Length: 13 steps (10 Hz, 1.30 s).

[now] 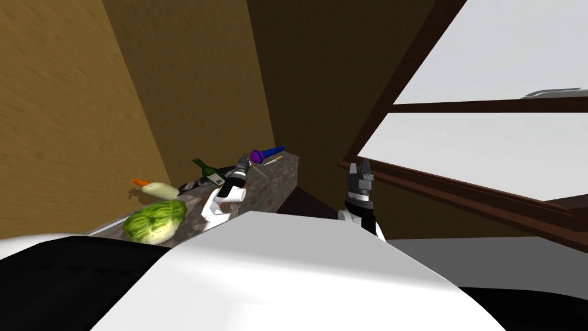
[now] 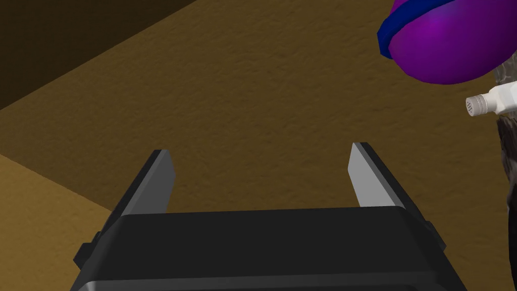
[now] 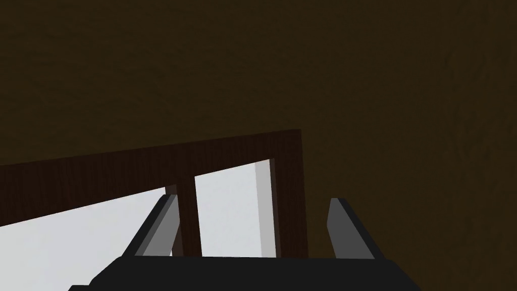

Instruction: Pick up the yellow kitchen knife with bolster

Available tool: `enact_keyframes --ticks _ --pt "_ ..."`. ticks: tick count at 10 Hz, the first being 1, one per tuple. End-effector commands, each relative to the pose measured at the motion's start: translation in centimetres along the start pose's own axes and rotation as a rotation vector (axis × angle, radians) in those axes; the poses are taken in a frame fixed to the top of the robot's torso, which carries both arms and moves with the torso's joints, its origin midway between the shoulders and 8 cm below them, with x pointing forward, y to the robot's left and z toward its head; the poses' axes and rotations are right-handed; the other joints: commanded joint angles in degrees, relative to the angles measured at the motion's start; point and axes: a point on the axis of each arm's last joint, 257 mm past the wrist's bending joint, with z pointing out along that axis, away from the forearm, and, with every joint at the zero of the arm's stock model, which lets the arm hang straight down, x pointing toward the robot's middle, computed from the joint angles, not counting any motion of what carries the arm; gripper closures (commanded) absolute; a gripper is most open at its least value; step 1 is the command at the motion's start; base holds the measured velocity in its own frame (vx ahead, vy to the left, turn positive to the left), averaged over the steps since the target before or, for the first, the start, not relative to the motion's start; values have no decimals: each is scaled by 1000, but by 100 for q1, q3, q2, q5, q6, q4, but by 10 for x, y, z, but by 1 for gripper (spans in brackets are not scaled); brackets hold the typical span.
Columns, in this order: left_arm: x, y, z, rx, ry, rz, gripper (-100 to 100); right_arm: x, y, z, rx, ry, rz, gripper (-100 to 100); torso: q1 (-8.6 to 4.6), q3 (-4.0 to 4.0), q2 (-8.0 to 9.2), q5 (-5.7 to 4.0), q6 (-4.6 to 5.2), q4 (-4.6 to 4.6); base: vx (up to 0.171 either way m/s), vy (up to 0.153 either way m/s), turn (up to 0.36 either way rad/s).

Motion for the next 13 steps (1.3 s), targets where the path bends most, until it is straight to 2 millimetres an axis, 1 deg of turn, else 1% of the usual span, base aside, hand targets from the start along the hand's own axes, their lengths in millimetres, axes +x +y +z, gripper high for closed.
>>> enact_keyframes --ticks 1,2,3,4,6,7,9,10,12,13 --pt "-9 17 8 -53 -5 13 -100 0 0 0 0 0 0 0 0 0 0 0 0 0 -51 20 -232" --pt "-8 24 8 -80 -2 13 -100 0 0 0 0 0 0 0 0 1 3 -1 6 0 -55 32 -158" --pt "-8 26 7 -90 -1 13 -100 0 0 0 0 0 0 0 3 2 4 0 1 1 -27 20 10" --pt "-15 41 15 -136 -5 23 -100 0 0 0 0 0 0 0 -1 -1 -2 0 -1 -1 -51 24 -221" --pt "-14 49 13 -170 -1 23 -100 0 0 0 0 0 0 0 3 1 2 0 1 0 -40 27 -87" --pt "-22 62 20 -211 -4 32 -100 0 0 0 0 0 0 0 1 -2 -3 0 -2 -1 -43 36 -239" --pt "-21 73 18 -252 1 31 -100 0 0 0 0 0 0 0 7 0 0 1 0 0 -35 28 -67" --pt "-29 84 24 -288 -1 38 -100 0 0 0 0 0 0 0 1 -4 -6 0 -1 -1 -39 23 -202" --pt "-28 96 20 -336 5 37 -100 0 0 0 0 0 0 0 4 -2 -3 0 0 -1 -31 26 -85" --pt "-35 108 26 -377 5 42 -100 0 0 0 0 0 0 0 1 -4 -7 0 -2 -2 -38 24 -219"
